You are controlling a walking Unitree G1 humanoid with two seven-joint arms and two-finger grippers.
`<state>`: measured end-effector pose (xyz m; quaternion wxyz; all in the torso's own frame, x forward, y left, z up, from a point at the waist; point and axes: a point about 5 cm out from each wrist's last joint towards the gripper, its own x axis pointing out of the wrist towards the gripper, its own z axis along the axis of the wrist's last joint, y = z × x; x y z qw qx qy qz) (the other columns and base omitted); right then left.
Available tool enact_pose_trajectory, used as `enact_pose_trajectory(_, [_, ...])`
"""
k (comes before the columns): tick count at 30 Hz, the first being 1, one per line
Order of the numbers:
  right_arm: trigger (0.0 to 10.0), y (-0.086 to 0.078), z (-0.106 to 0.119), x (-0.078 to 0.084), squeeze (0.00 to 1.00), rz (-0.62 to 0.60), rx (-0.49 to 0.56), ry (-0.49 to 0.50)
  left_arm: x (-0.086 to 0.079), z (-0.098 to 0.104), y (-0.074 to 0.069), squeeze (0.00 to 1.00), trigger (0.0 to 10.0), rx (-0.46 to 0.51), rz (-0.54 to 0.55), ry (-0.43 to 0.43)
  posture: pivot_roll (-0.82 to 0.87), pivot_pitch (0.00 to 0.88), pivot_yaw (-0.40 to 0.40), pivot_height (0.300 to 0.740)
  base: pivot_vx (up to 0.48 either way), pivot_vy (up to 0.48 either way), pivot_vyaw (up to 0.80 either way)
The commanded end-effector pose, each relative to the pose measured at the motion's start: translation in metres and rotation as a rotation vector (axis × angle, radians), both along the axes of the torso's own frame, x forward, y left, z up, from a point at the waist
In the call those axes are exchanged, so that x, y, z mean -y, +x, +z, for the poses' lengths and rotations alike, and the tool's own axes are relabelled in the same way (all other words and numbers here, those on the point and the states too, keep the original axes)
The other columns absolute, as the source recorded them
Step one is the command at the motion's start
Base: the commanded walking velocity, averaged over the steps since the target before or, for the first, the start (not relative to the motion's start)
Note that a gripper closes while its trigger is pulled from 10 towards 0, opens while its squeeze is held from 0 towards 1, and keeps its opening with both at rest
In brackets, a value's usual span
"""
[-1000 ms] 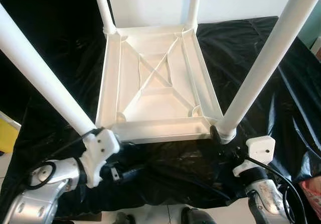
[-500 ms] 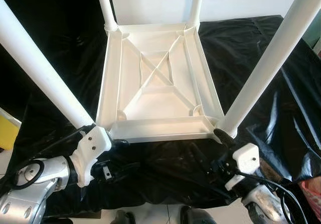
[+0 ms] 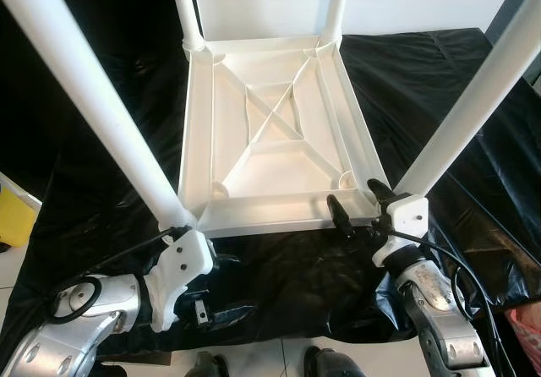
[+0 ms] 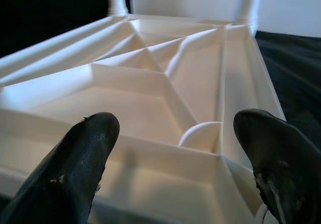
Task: Building children table
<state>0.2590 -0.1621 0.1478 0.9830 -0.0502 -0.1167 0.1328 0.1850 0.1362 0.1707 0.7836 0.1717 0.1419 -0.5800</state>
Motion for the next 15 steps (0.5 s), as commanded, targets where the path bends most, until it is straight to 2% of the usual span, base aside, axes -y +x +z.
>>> enact_pose_trajectory(1, [10.0,0.004,-0.005,0.026,0.00,-0.142,-0.019,0.007,0.004,-0.003,-0.005,0.00,10.0,-0.026,-0.048,-0.011,-0.07,0.156,0.025,0.740,0.000,0.000,0.00])
enact_pose_trajectory(3, [10.0,0.015,-0.004,0.052,0.00,-0.300,-0.010,-0.020,0.006,-0.007,0.002,0.00,10.0,-0.014,-0.008,-0.005,-0.07,0.153,0.028,0.740,0.000,0.000,0.00])
enact_pose_trajectory(5, [10.0,0.020,-0.004,0.068,0.00,-0.390,-0.014,-0.025,0.005,-0.008,0.012,0.00,10.0,0.013,0.058,-0.007,-0.07,0.147,0.030,0.740,0.000,0.000,0.00])
enact_pose_trajectory(6, [10.0,0.020,-0.004,0.068,0.00,-0.390,-0.014,-0.025,0.005,-0.008,0.012,0.00,10.0,0.013,0.058,-0.007,-0.07,0.147,0.030,0.740,0.000,0.000,0.00])
enact_pose_trajectory(9, [10.0,0.024,-0.002,0.086,0.00,-0.479,-0.008,-0.045,0.002,-0.006,0.018,0.00,10.0,0.035,0.088,-0.013,-0.07,0.145,0.029,0.740,0.000,0.000,0.00])
enact_pose_trajectory(11, [10.0,0.027,0.000,0.095,0.00,-0.506,-0.010,-0.041,-0.005,-0.007,0.019,0.00,10.0,0.040,0.105,0.005,-0.07,0.145,0.027,0.740,0.000,0.000,0.00])
enact_pose_trajectory(15, [10.0,0.031,0.001,0.102,0.00,-0.521,-0.009,-0.032,-0.012,-0.005,0.024,0.00,10.0,0.067,0.145,0.009,-0.07,0.145,0.028,0.740,0.000,0.000,0.00])
